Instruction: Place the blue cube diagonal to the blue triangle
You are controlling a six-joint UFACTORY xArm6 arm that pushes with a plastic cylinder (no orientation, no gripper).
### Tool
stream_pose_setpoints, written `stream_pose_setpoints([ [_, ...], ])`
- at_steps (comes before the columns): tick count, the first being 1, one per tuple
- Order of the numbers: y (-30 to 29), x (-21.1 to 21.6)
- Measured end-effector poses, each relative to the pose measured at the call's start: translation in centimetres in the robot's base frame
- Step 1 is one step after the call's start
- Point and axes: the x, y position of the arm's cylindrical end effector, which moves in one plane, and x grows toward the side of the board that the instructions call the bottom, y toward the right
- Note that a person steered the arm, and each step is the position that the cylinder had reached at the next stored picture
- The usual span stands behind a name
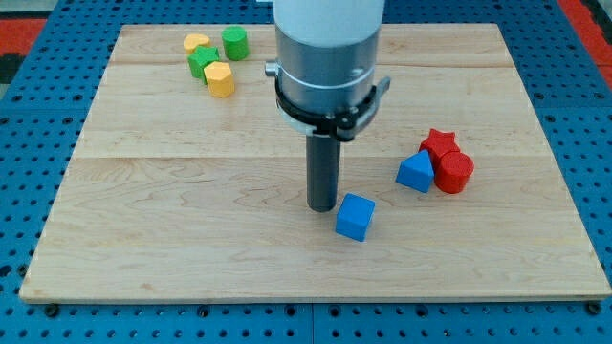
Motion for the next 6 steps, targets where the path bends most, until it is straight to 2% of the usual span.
stream_pose_setpoints([
  [1, 0.6, 1.7],
  [2, 2.8, 1.5],
  [3, 4.6, -0.4],
  [4, 4.1, -1.6],
  [6, -9.8, -4.4],
])
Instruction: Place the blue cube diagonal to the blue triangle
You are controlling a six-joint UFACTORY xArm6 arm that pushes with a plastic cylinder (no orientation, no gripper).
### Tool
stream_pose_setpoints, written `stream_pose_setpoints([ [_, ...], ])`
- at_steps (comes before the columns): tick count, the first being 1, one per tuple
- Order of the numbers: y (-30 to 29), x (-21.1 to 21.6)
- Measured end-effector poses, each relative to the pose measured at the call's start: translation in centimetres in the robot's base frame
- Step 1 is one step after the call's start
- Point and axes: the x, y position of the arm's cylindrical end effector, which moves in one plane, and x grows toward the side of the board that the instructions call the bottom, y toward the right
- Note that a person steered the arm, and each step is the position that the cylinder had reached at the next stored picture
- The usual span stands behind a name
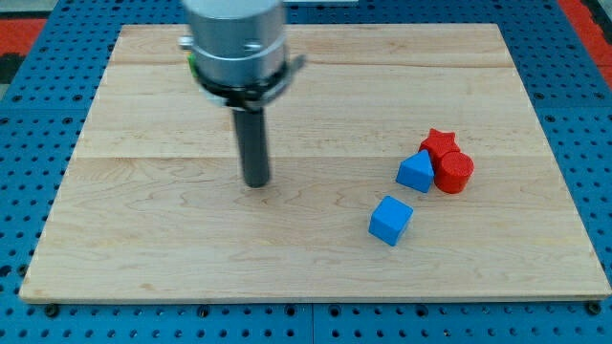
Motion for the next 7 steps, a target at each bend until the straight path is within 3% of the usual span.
stream_pose_setpoints([
  [2, -6.5, -2.6],
  [4, -8.8, -6.4],
  [7, -19.9, -16.3],
])
